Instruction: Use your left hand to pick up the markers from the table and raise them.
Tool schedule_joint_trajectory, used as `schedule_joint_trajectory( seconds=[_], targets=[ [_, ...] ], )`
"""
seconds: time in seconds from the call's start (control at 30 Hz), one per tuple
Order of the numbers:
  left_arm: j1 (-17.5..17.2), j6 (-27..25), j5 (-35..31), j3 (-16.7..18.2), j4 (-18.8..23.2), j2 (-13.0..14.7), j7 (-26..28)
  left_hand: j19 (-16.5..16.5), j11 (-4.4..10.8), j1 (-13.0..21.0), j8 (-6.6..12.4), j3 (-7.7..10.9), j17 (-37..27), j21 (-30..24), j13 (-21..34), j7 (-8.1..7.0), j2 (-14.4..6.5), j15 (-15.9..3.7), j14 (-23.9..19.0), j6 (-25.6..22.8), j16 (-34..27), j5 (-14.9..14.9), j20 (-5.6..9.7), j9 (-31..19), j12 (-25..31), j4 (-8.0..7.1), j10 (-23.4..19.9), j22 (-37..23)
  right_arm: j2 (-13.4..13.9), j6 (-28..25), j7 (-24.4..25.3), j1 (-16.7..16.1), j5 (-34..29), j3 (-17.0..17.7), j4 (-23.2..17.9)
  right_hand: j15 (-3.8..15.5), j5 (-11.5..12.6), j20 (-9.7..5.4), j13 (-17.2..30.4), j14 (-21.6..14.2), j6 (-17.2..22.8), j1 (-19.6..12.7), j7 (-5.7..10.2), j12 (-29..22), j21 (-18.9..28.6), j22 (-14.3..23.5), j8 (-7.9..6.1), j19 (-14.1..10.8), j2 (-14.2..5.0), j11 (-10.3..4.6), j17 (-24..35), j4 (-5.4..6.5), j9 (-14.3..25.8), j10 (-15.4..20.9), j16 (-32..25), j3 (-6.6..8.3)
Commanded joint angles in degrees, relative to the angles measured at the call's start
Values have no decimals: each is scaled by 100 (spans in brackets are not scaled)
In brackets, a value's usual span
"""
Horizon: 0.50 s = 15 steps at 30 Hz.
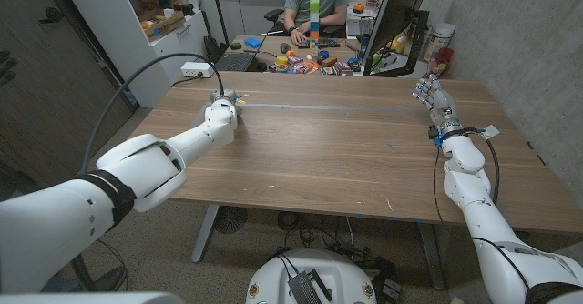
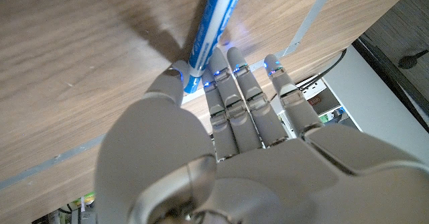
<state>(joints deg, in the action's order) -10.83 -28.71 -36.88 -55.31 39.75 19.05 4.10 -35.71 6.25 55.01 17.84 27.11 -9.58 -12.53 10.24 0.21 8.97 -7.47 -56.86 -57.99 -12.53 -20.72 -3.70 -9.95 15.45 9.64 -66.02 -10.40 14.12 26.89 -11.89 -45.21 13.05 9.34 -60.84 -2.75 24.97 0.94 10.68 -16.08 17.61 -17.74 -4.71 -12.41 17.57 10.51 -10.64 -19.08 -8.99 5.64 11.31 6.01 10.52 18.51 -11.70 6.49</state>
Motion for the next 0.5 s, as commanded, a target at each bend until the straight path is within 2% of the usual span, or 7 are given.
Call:
schedule_joint_trajectory(
  seconds=[0.03, 0.27, 0.5],
  targets=[
    [-169, -206, 40, 75, 370, 90, 28, -53, 171, 55, -20, 50, -12, -38, 15, 31, 7, 24, -66, -1027, 31, 53, 7, -14, -39, 5, -212, -9, 32, -97, -48, -26, 20, 7, -18, -12, -27, 20, 16, -45, 24, 38, 18, 15, -11, 14, -40, -9, -5, 37, 13, 12, 25, 5, -6, -23],
    [-377, -468, -29, 154, 1168, 406, -145, -58, 191, 61, -90, 71, -12, -27, 17, 15, 17, 35, -57, -991, 74, 108, -39, -14, -109, -16, -172, -9, 35, -206, -54, -79, 23, -6, -144, -19, -28, 24, 17, -44, 23, 46, 9, 20, -18, 14, -40, -11, -2, 52, 13, 13, 25, -9, -4, -30],
    [-564, -647, -107, 236, 1778, 685, -273, -50, 184, 40, -149, 80, -14, -13, 19, 17, 25, 52, -48, -960, 105, 155, -66, -15, -165, -39, -136, -9, 8, -493, 31, -277, 24, -26, -541, -21, -29, 29, 17, -38, 21, 56, 2, 16, -25, 14, -39, -12, 0, 74, 13, 14, 25, 0, 1, -37]
  ],
)
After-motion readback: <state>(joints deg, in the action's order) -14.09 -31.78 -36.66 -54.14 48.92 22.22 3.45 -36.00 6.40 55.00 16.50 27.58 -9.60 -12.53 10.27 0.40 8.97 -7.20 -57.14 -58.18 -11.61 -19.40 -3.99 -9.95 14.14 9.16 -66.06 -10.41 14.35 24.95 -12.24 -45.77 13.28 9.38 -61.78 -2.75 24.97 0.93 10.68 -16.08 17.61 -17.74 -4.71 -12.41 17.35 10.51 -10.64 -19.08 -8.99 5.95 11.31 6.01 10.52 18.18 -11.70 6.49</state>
